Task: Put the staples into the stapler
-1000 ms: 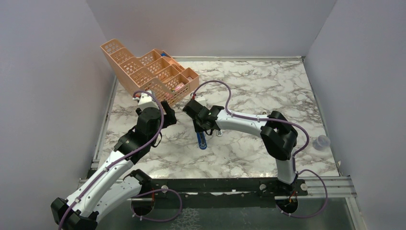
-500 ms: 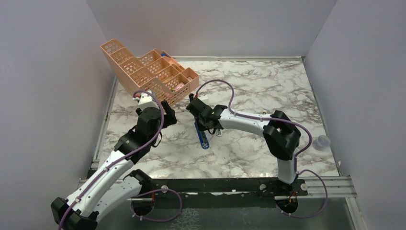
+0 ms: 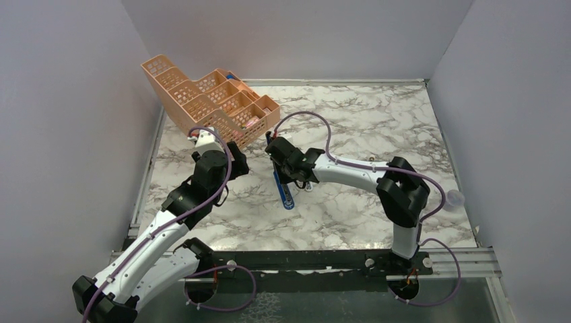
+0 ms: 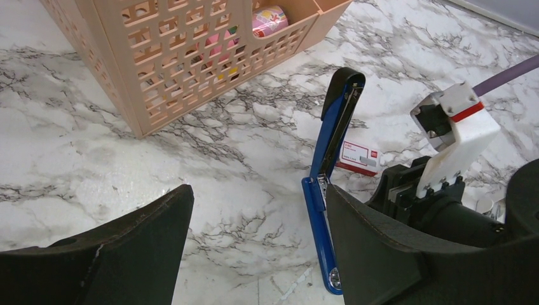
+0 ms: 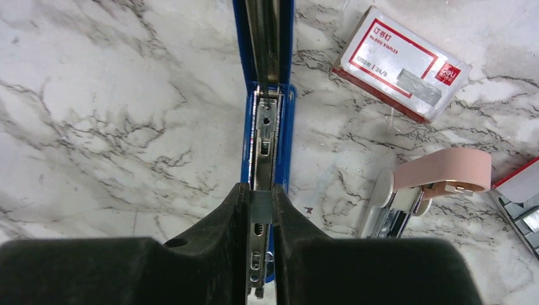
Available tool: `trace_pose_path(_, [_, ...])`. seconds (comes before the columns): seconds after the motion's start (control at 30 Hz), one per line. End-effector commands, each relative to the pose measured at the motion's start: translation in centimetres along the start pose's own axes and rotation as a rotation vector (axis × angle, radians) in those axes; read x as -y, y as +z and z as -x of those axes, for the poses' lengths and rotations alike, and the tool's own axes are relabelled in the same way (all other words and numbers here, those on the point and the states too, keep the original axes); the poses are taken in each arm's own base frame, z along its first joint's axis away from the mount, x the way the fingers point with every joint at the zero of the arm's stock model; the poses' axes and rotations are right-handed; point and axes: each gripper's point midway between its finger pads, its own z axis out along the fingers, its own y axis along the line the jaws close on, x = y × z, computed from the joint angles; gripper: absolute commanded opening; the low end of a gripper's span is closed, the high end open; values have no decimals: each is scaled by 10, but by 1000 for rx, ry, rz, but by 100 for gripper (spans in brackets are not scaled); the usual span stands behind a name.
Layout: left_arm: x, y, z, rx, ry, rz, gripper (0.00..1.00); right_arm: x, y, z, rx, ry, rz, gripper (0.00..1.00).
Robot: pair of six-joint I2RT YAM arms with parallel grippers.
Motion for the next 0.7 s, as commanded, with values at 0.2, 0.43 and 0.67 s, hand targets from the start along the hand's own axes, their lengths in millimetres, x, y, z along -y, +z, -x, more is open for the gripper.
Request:
trace_pose_path(0.2, [-9,4,-5,-5,6,44,77,-12,-12,16,54,-9,77,18])
trace_pose_path(0.43, [-9,4,-6,-9,5,43,77,-8,0,7,23,-14,49,18])
trace_pose_path(0.67, [-9,5,-7,-13,3,42,77,-4,5,0,9,-19,34,18])
